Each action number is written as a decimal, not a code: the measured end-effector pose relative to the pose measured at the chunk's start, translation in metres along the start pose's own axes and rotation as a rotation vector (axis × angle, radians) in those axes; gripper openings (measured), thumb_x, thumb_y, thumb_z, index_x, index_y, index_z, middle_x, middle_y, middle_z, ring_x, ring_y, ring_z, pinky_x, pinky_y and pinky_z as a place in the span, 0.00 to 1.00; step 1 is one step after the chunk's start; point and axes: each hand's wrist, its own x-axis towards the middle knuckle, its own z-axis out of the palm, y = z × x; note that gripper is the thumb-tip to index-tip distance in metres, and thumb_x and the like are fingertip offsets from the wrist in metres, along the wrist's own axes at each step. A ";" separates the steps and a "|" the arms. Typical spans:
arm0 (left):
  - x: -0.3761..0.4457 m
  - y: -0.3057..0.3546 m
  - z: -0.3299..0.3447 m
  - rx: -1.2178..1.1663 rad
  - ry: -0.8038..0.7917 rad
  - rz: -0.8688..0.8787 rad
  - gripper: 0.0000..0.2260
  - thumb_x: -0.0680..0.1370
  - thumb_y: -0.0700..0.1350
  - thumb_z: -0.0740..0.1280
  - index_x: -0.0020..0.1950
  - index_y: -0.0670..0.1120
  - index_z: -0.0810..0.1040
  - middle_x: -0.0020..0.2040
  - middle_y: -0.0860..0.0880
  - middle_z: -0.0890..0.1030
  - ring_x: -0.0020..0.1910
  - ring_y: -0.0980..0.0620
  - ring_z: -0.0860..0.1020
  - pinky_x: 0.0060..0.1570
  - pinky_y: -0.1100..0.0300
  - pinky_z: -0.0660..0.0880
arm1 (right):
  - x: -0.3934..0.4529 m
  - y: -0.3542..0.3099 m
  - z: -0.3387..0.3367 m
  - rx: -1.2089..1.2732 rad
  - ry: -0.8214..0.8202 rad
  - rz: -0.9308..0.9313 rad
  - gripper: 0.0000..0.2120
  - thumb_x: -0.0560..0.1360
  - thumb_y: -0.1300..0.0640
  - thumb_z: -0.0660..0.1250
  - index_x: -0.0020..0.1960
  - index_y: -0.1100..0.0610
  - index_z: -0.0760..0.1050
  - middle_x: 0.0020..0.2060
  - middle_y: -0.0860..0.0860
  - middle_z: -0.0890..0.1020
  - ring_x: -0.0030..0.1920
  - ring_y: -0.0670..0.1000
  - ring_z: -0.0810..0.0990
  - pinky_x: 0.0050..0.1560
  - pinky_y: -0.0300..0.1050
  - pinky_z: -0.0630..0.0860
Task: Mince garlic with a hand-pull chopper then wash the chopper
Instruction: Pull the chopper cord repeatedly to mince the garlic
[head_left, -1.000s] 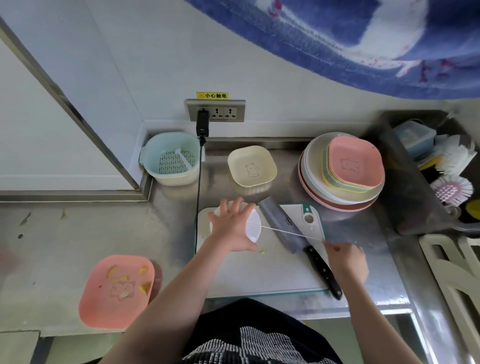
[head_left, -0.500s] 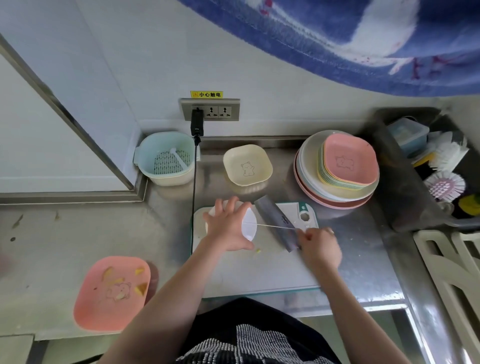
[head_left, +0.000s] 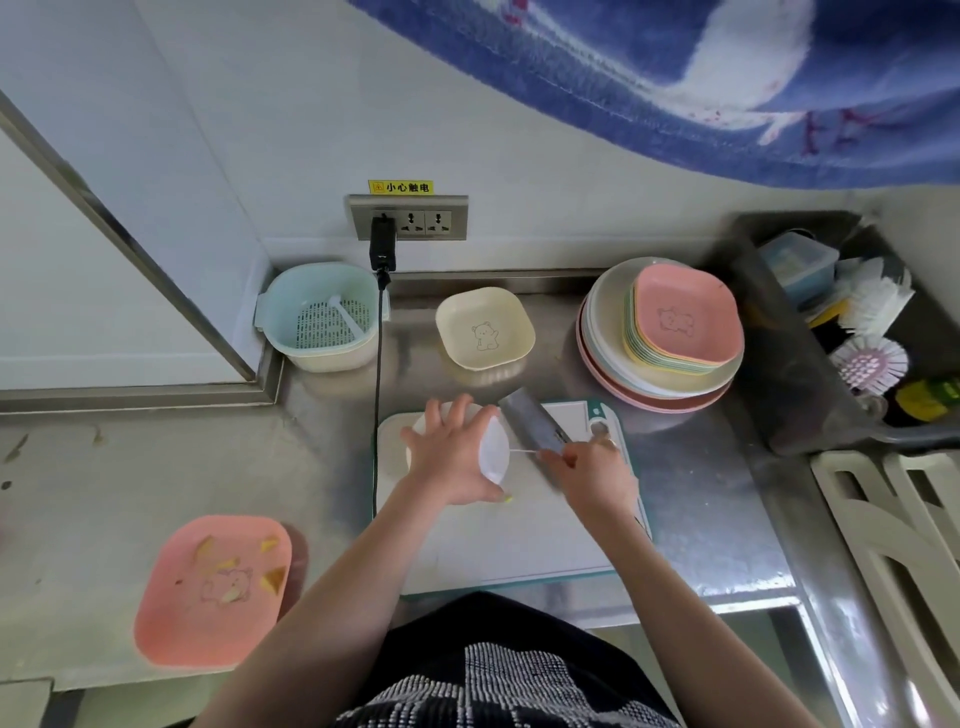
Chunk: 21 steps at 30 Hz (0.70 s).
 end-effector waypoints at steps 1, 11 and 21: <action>-0.001 0.001 0.001 -0.001 0.000 0.002 0.46 0.59 0.62 0.74 0.71 0.61 0.54 0.72 0.54 0.53 0.72 0.41 0.50 0.60 0.40 0.63 | 0.001 0.017 -0.001 0.006 0.029 0.069 0.21 0.75 0.38 0.61 0.37 0.55 0.77 0.46 0.55 0.75 0.44 0.58 0.78 0.39 0.44 0.73; 0.000 0.004 0.000 0.025 -0.010 0.009 0.45 0.60 0.62 0.73 0.71 0.61 0.54 0.71 0.53 0.53 0.71 0.41 0.50 0.60 0.40 0.64 | -0.008 -0.002 -0.001 0.066 -0.065 0.036 0.24 0.74 0.38 0.64 0.29 0.55 0.71 0.38 0.53 0.72 0.37 0.56 0.75 0.29 0.41 0.64; -0.003 0.003 -0.001 0.011 0.005 -0.003 0.44 0.60 0.62 0.73 0.71 0.61 0.54 0.70 0.54 0.54 0.70 0.42 0.52 0.59 0.41 0.64 | 0.006 0.085 -0.011 0.002 0.098 0.370 0.22 0.73 0.37 0.63 0.49 0.54 0.83 0.48 0.57 0.80 0.44 0.58 0.80 0.46 0.50 0.79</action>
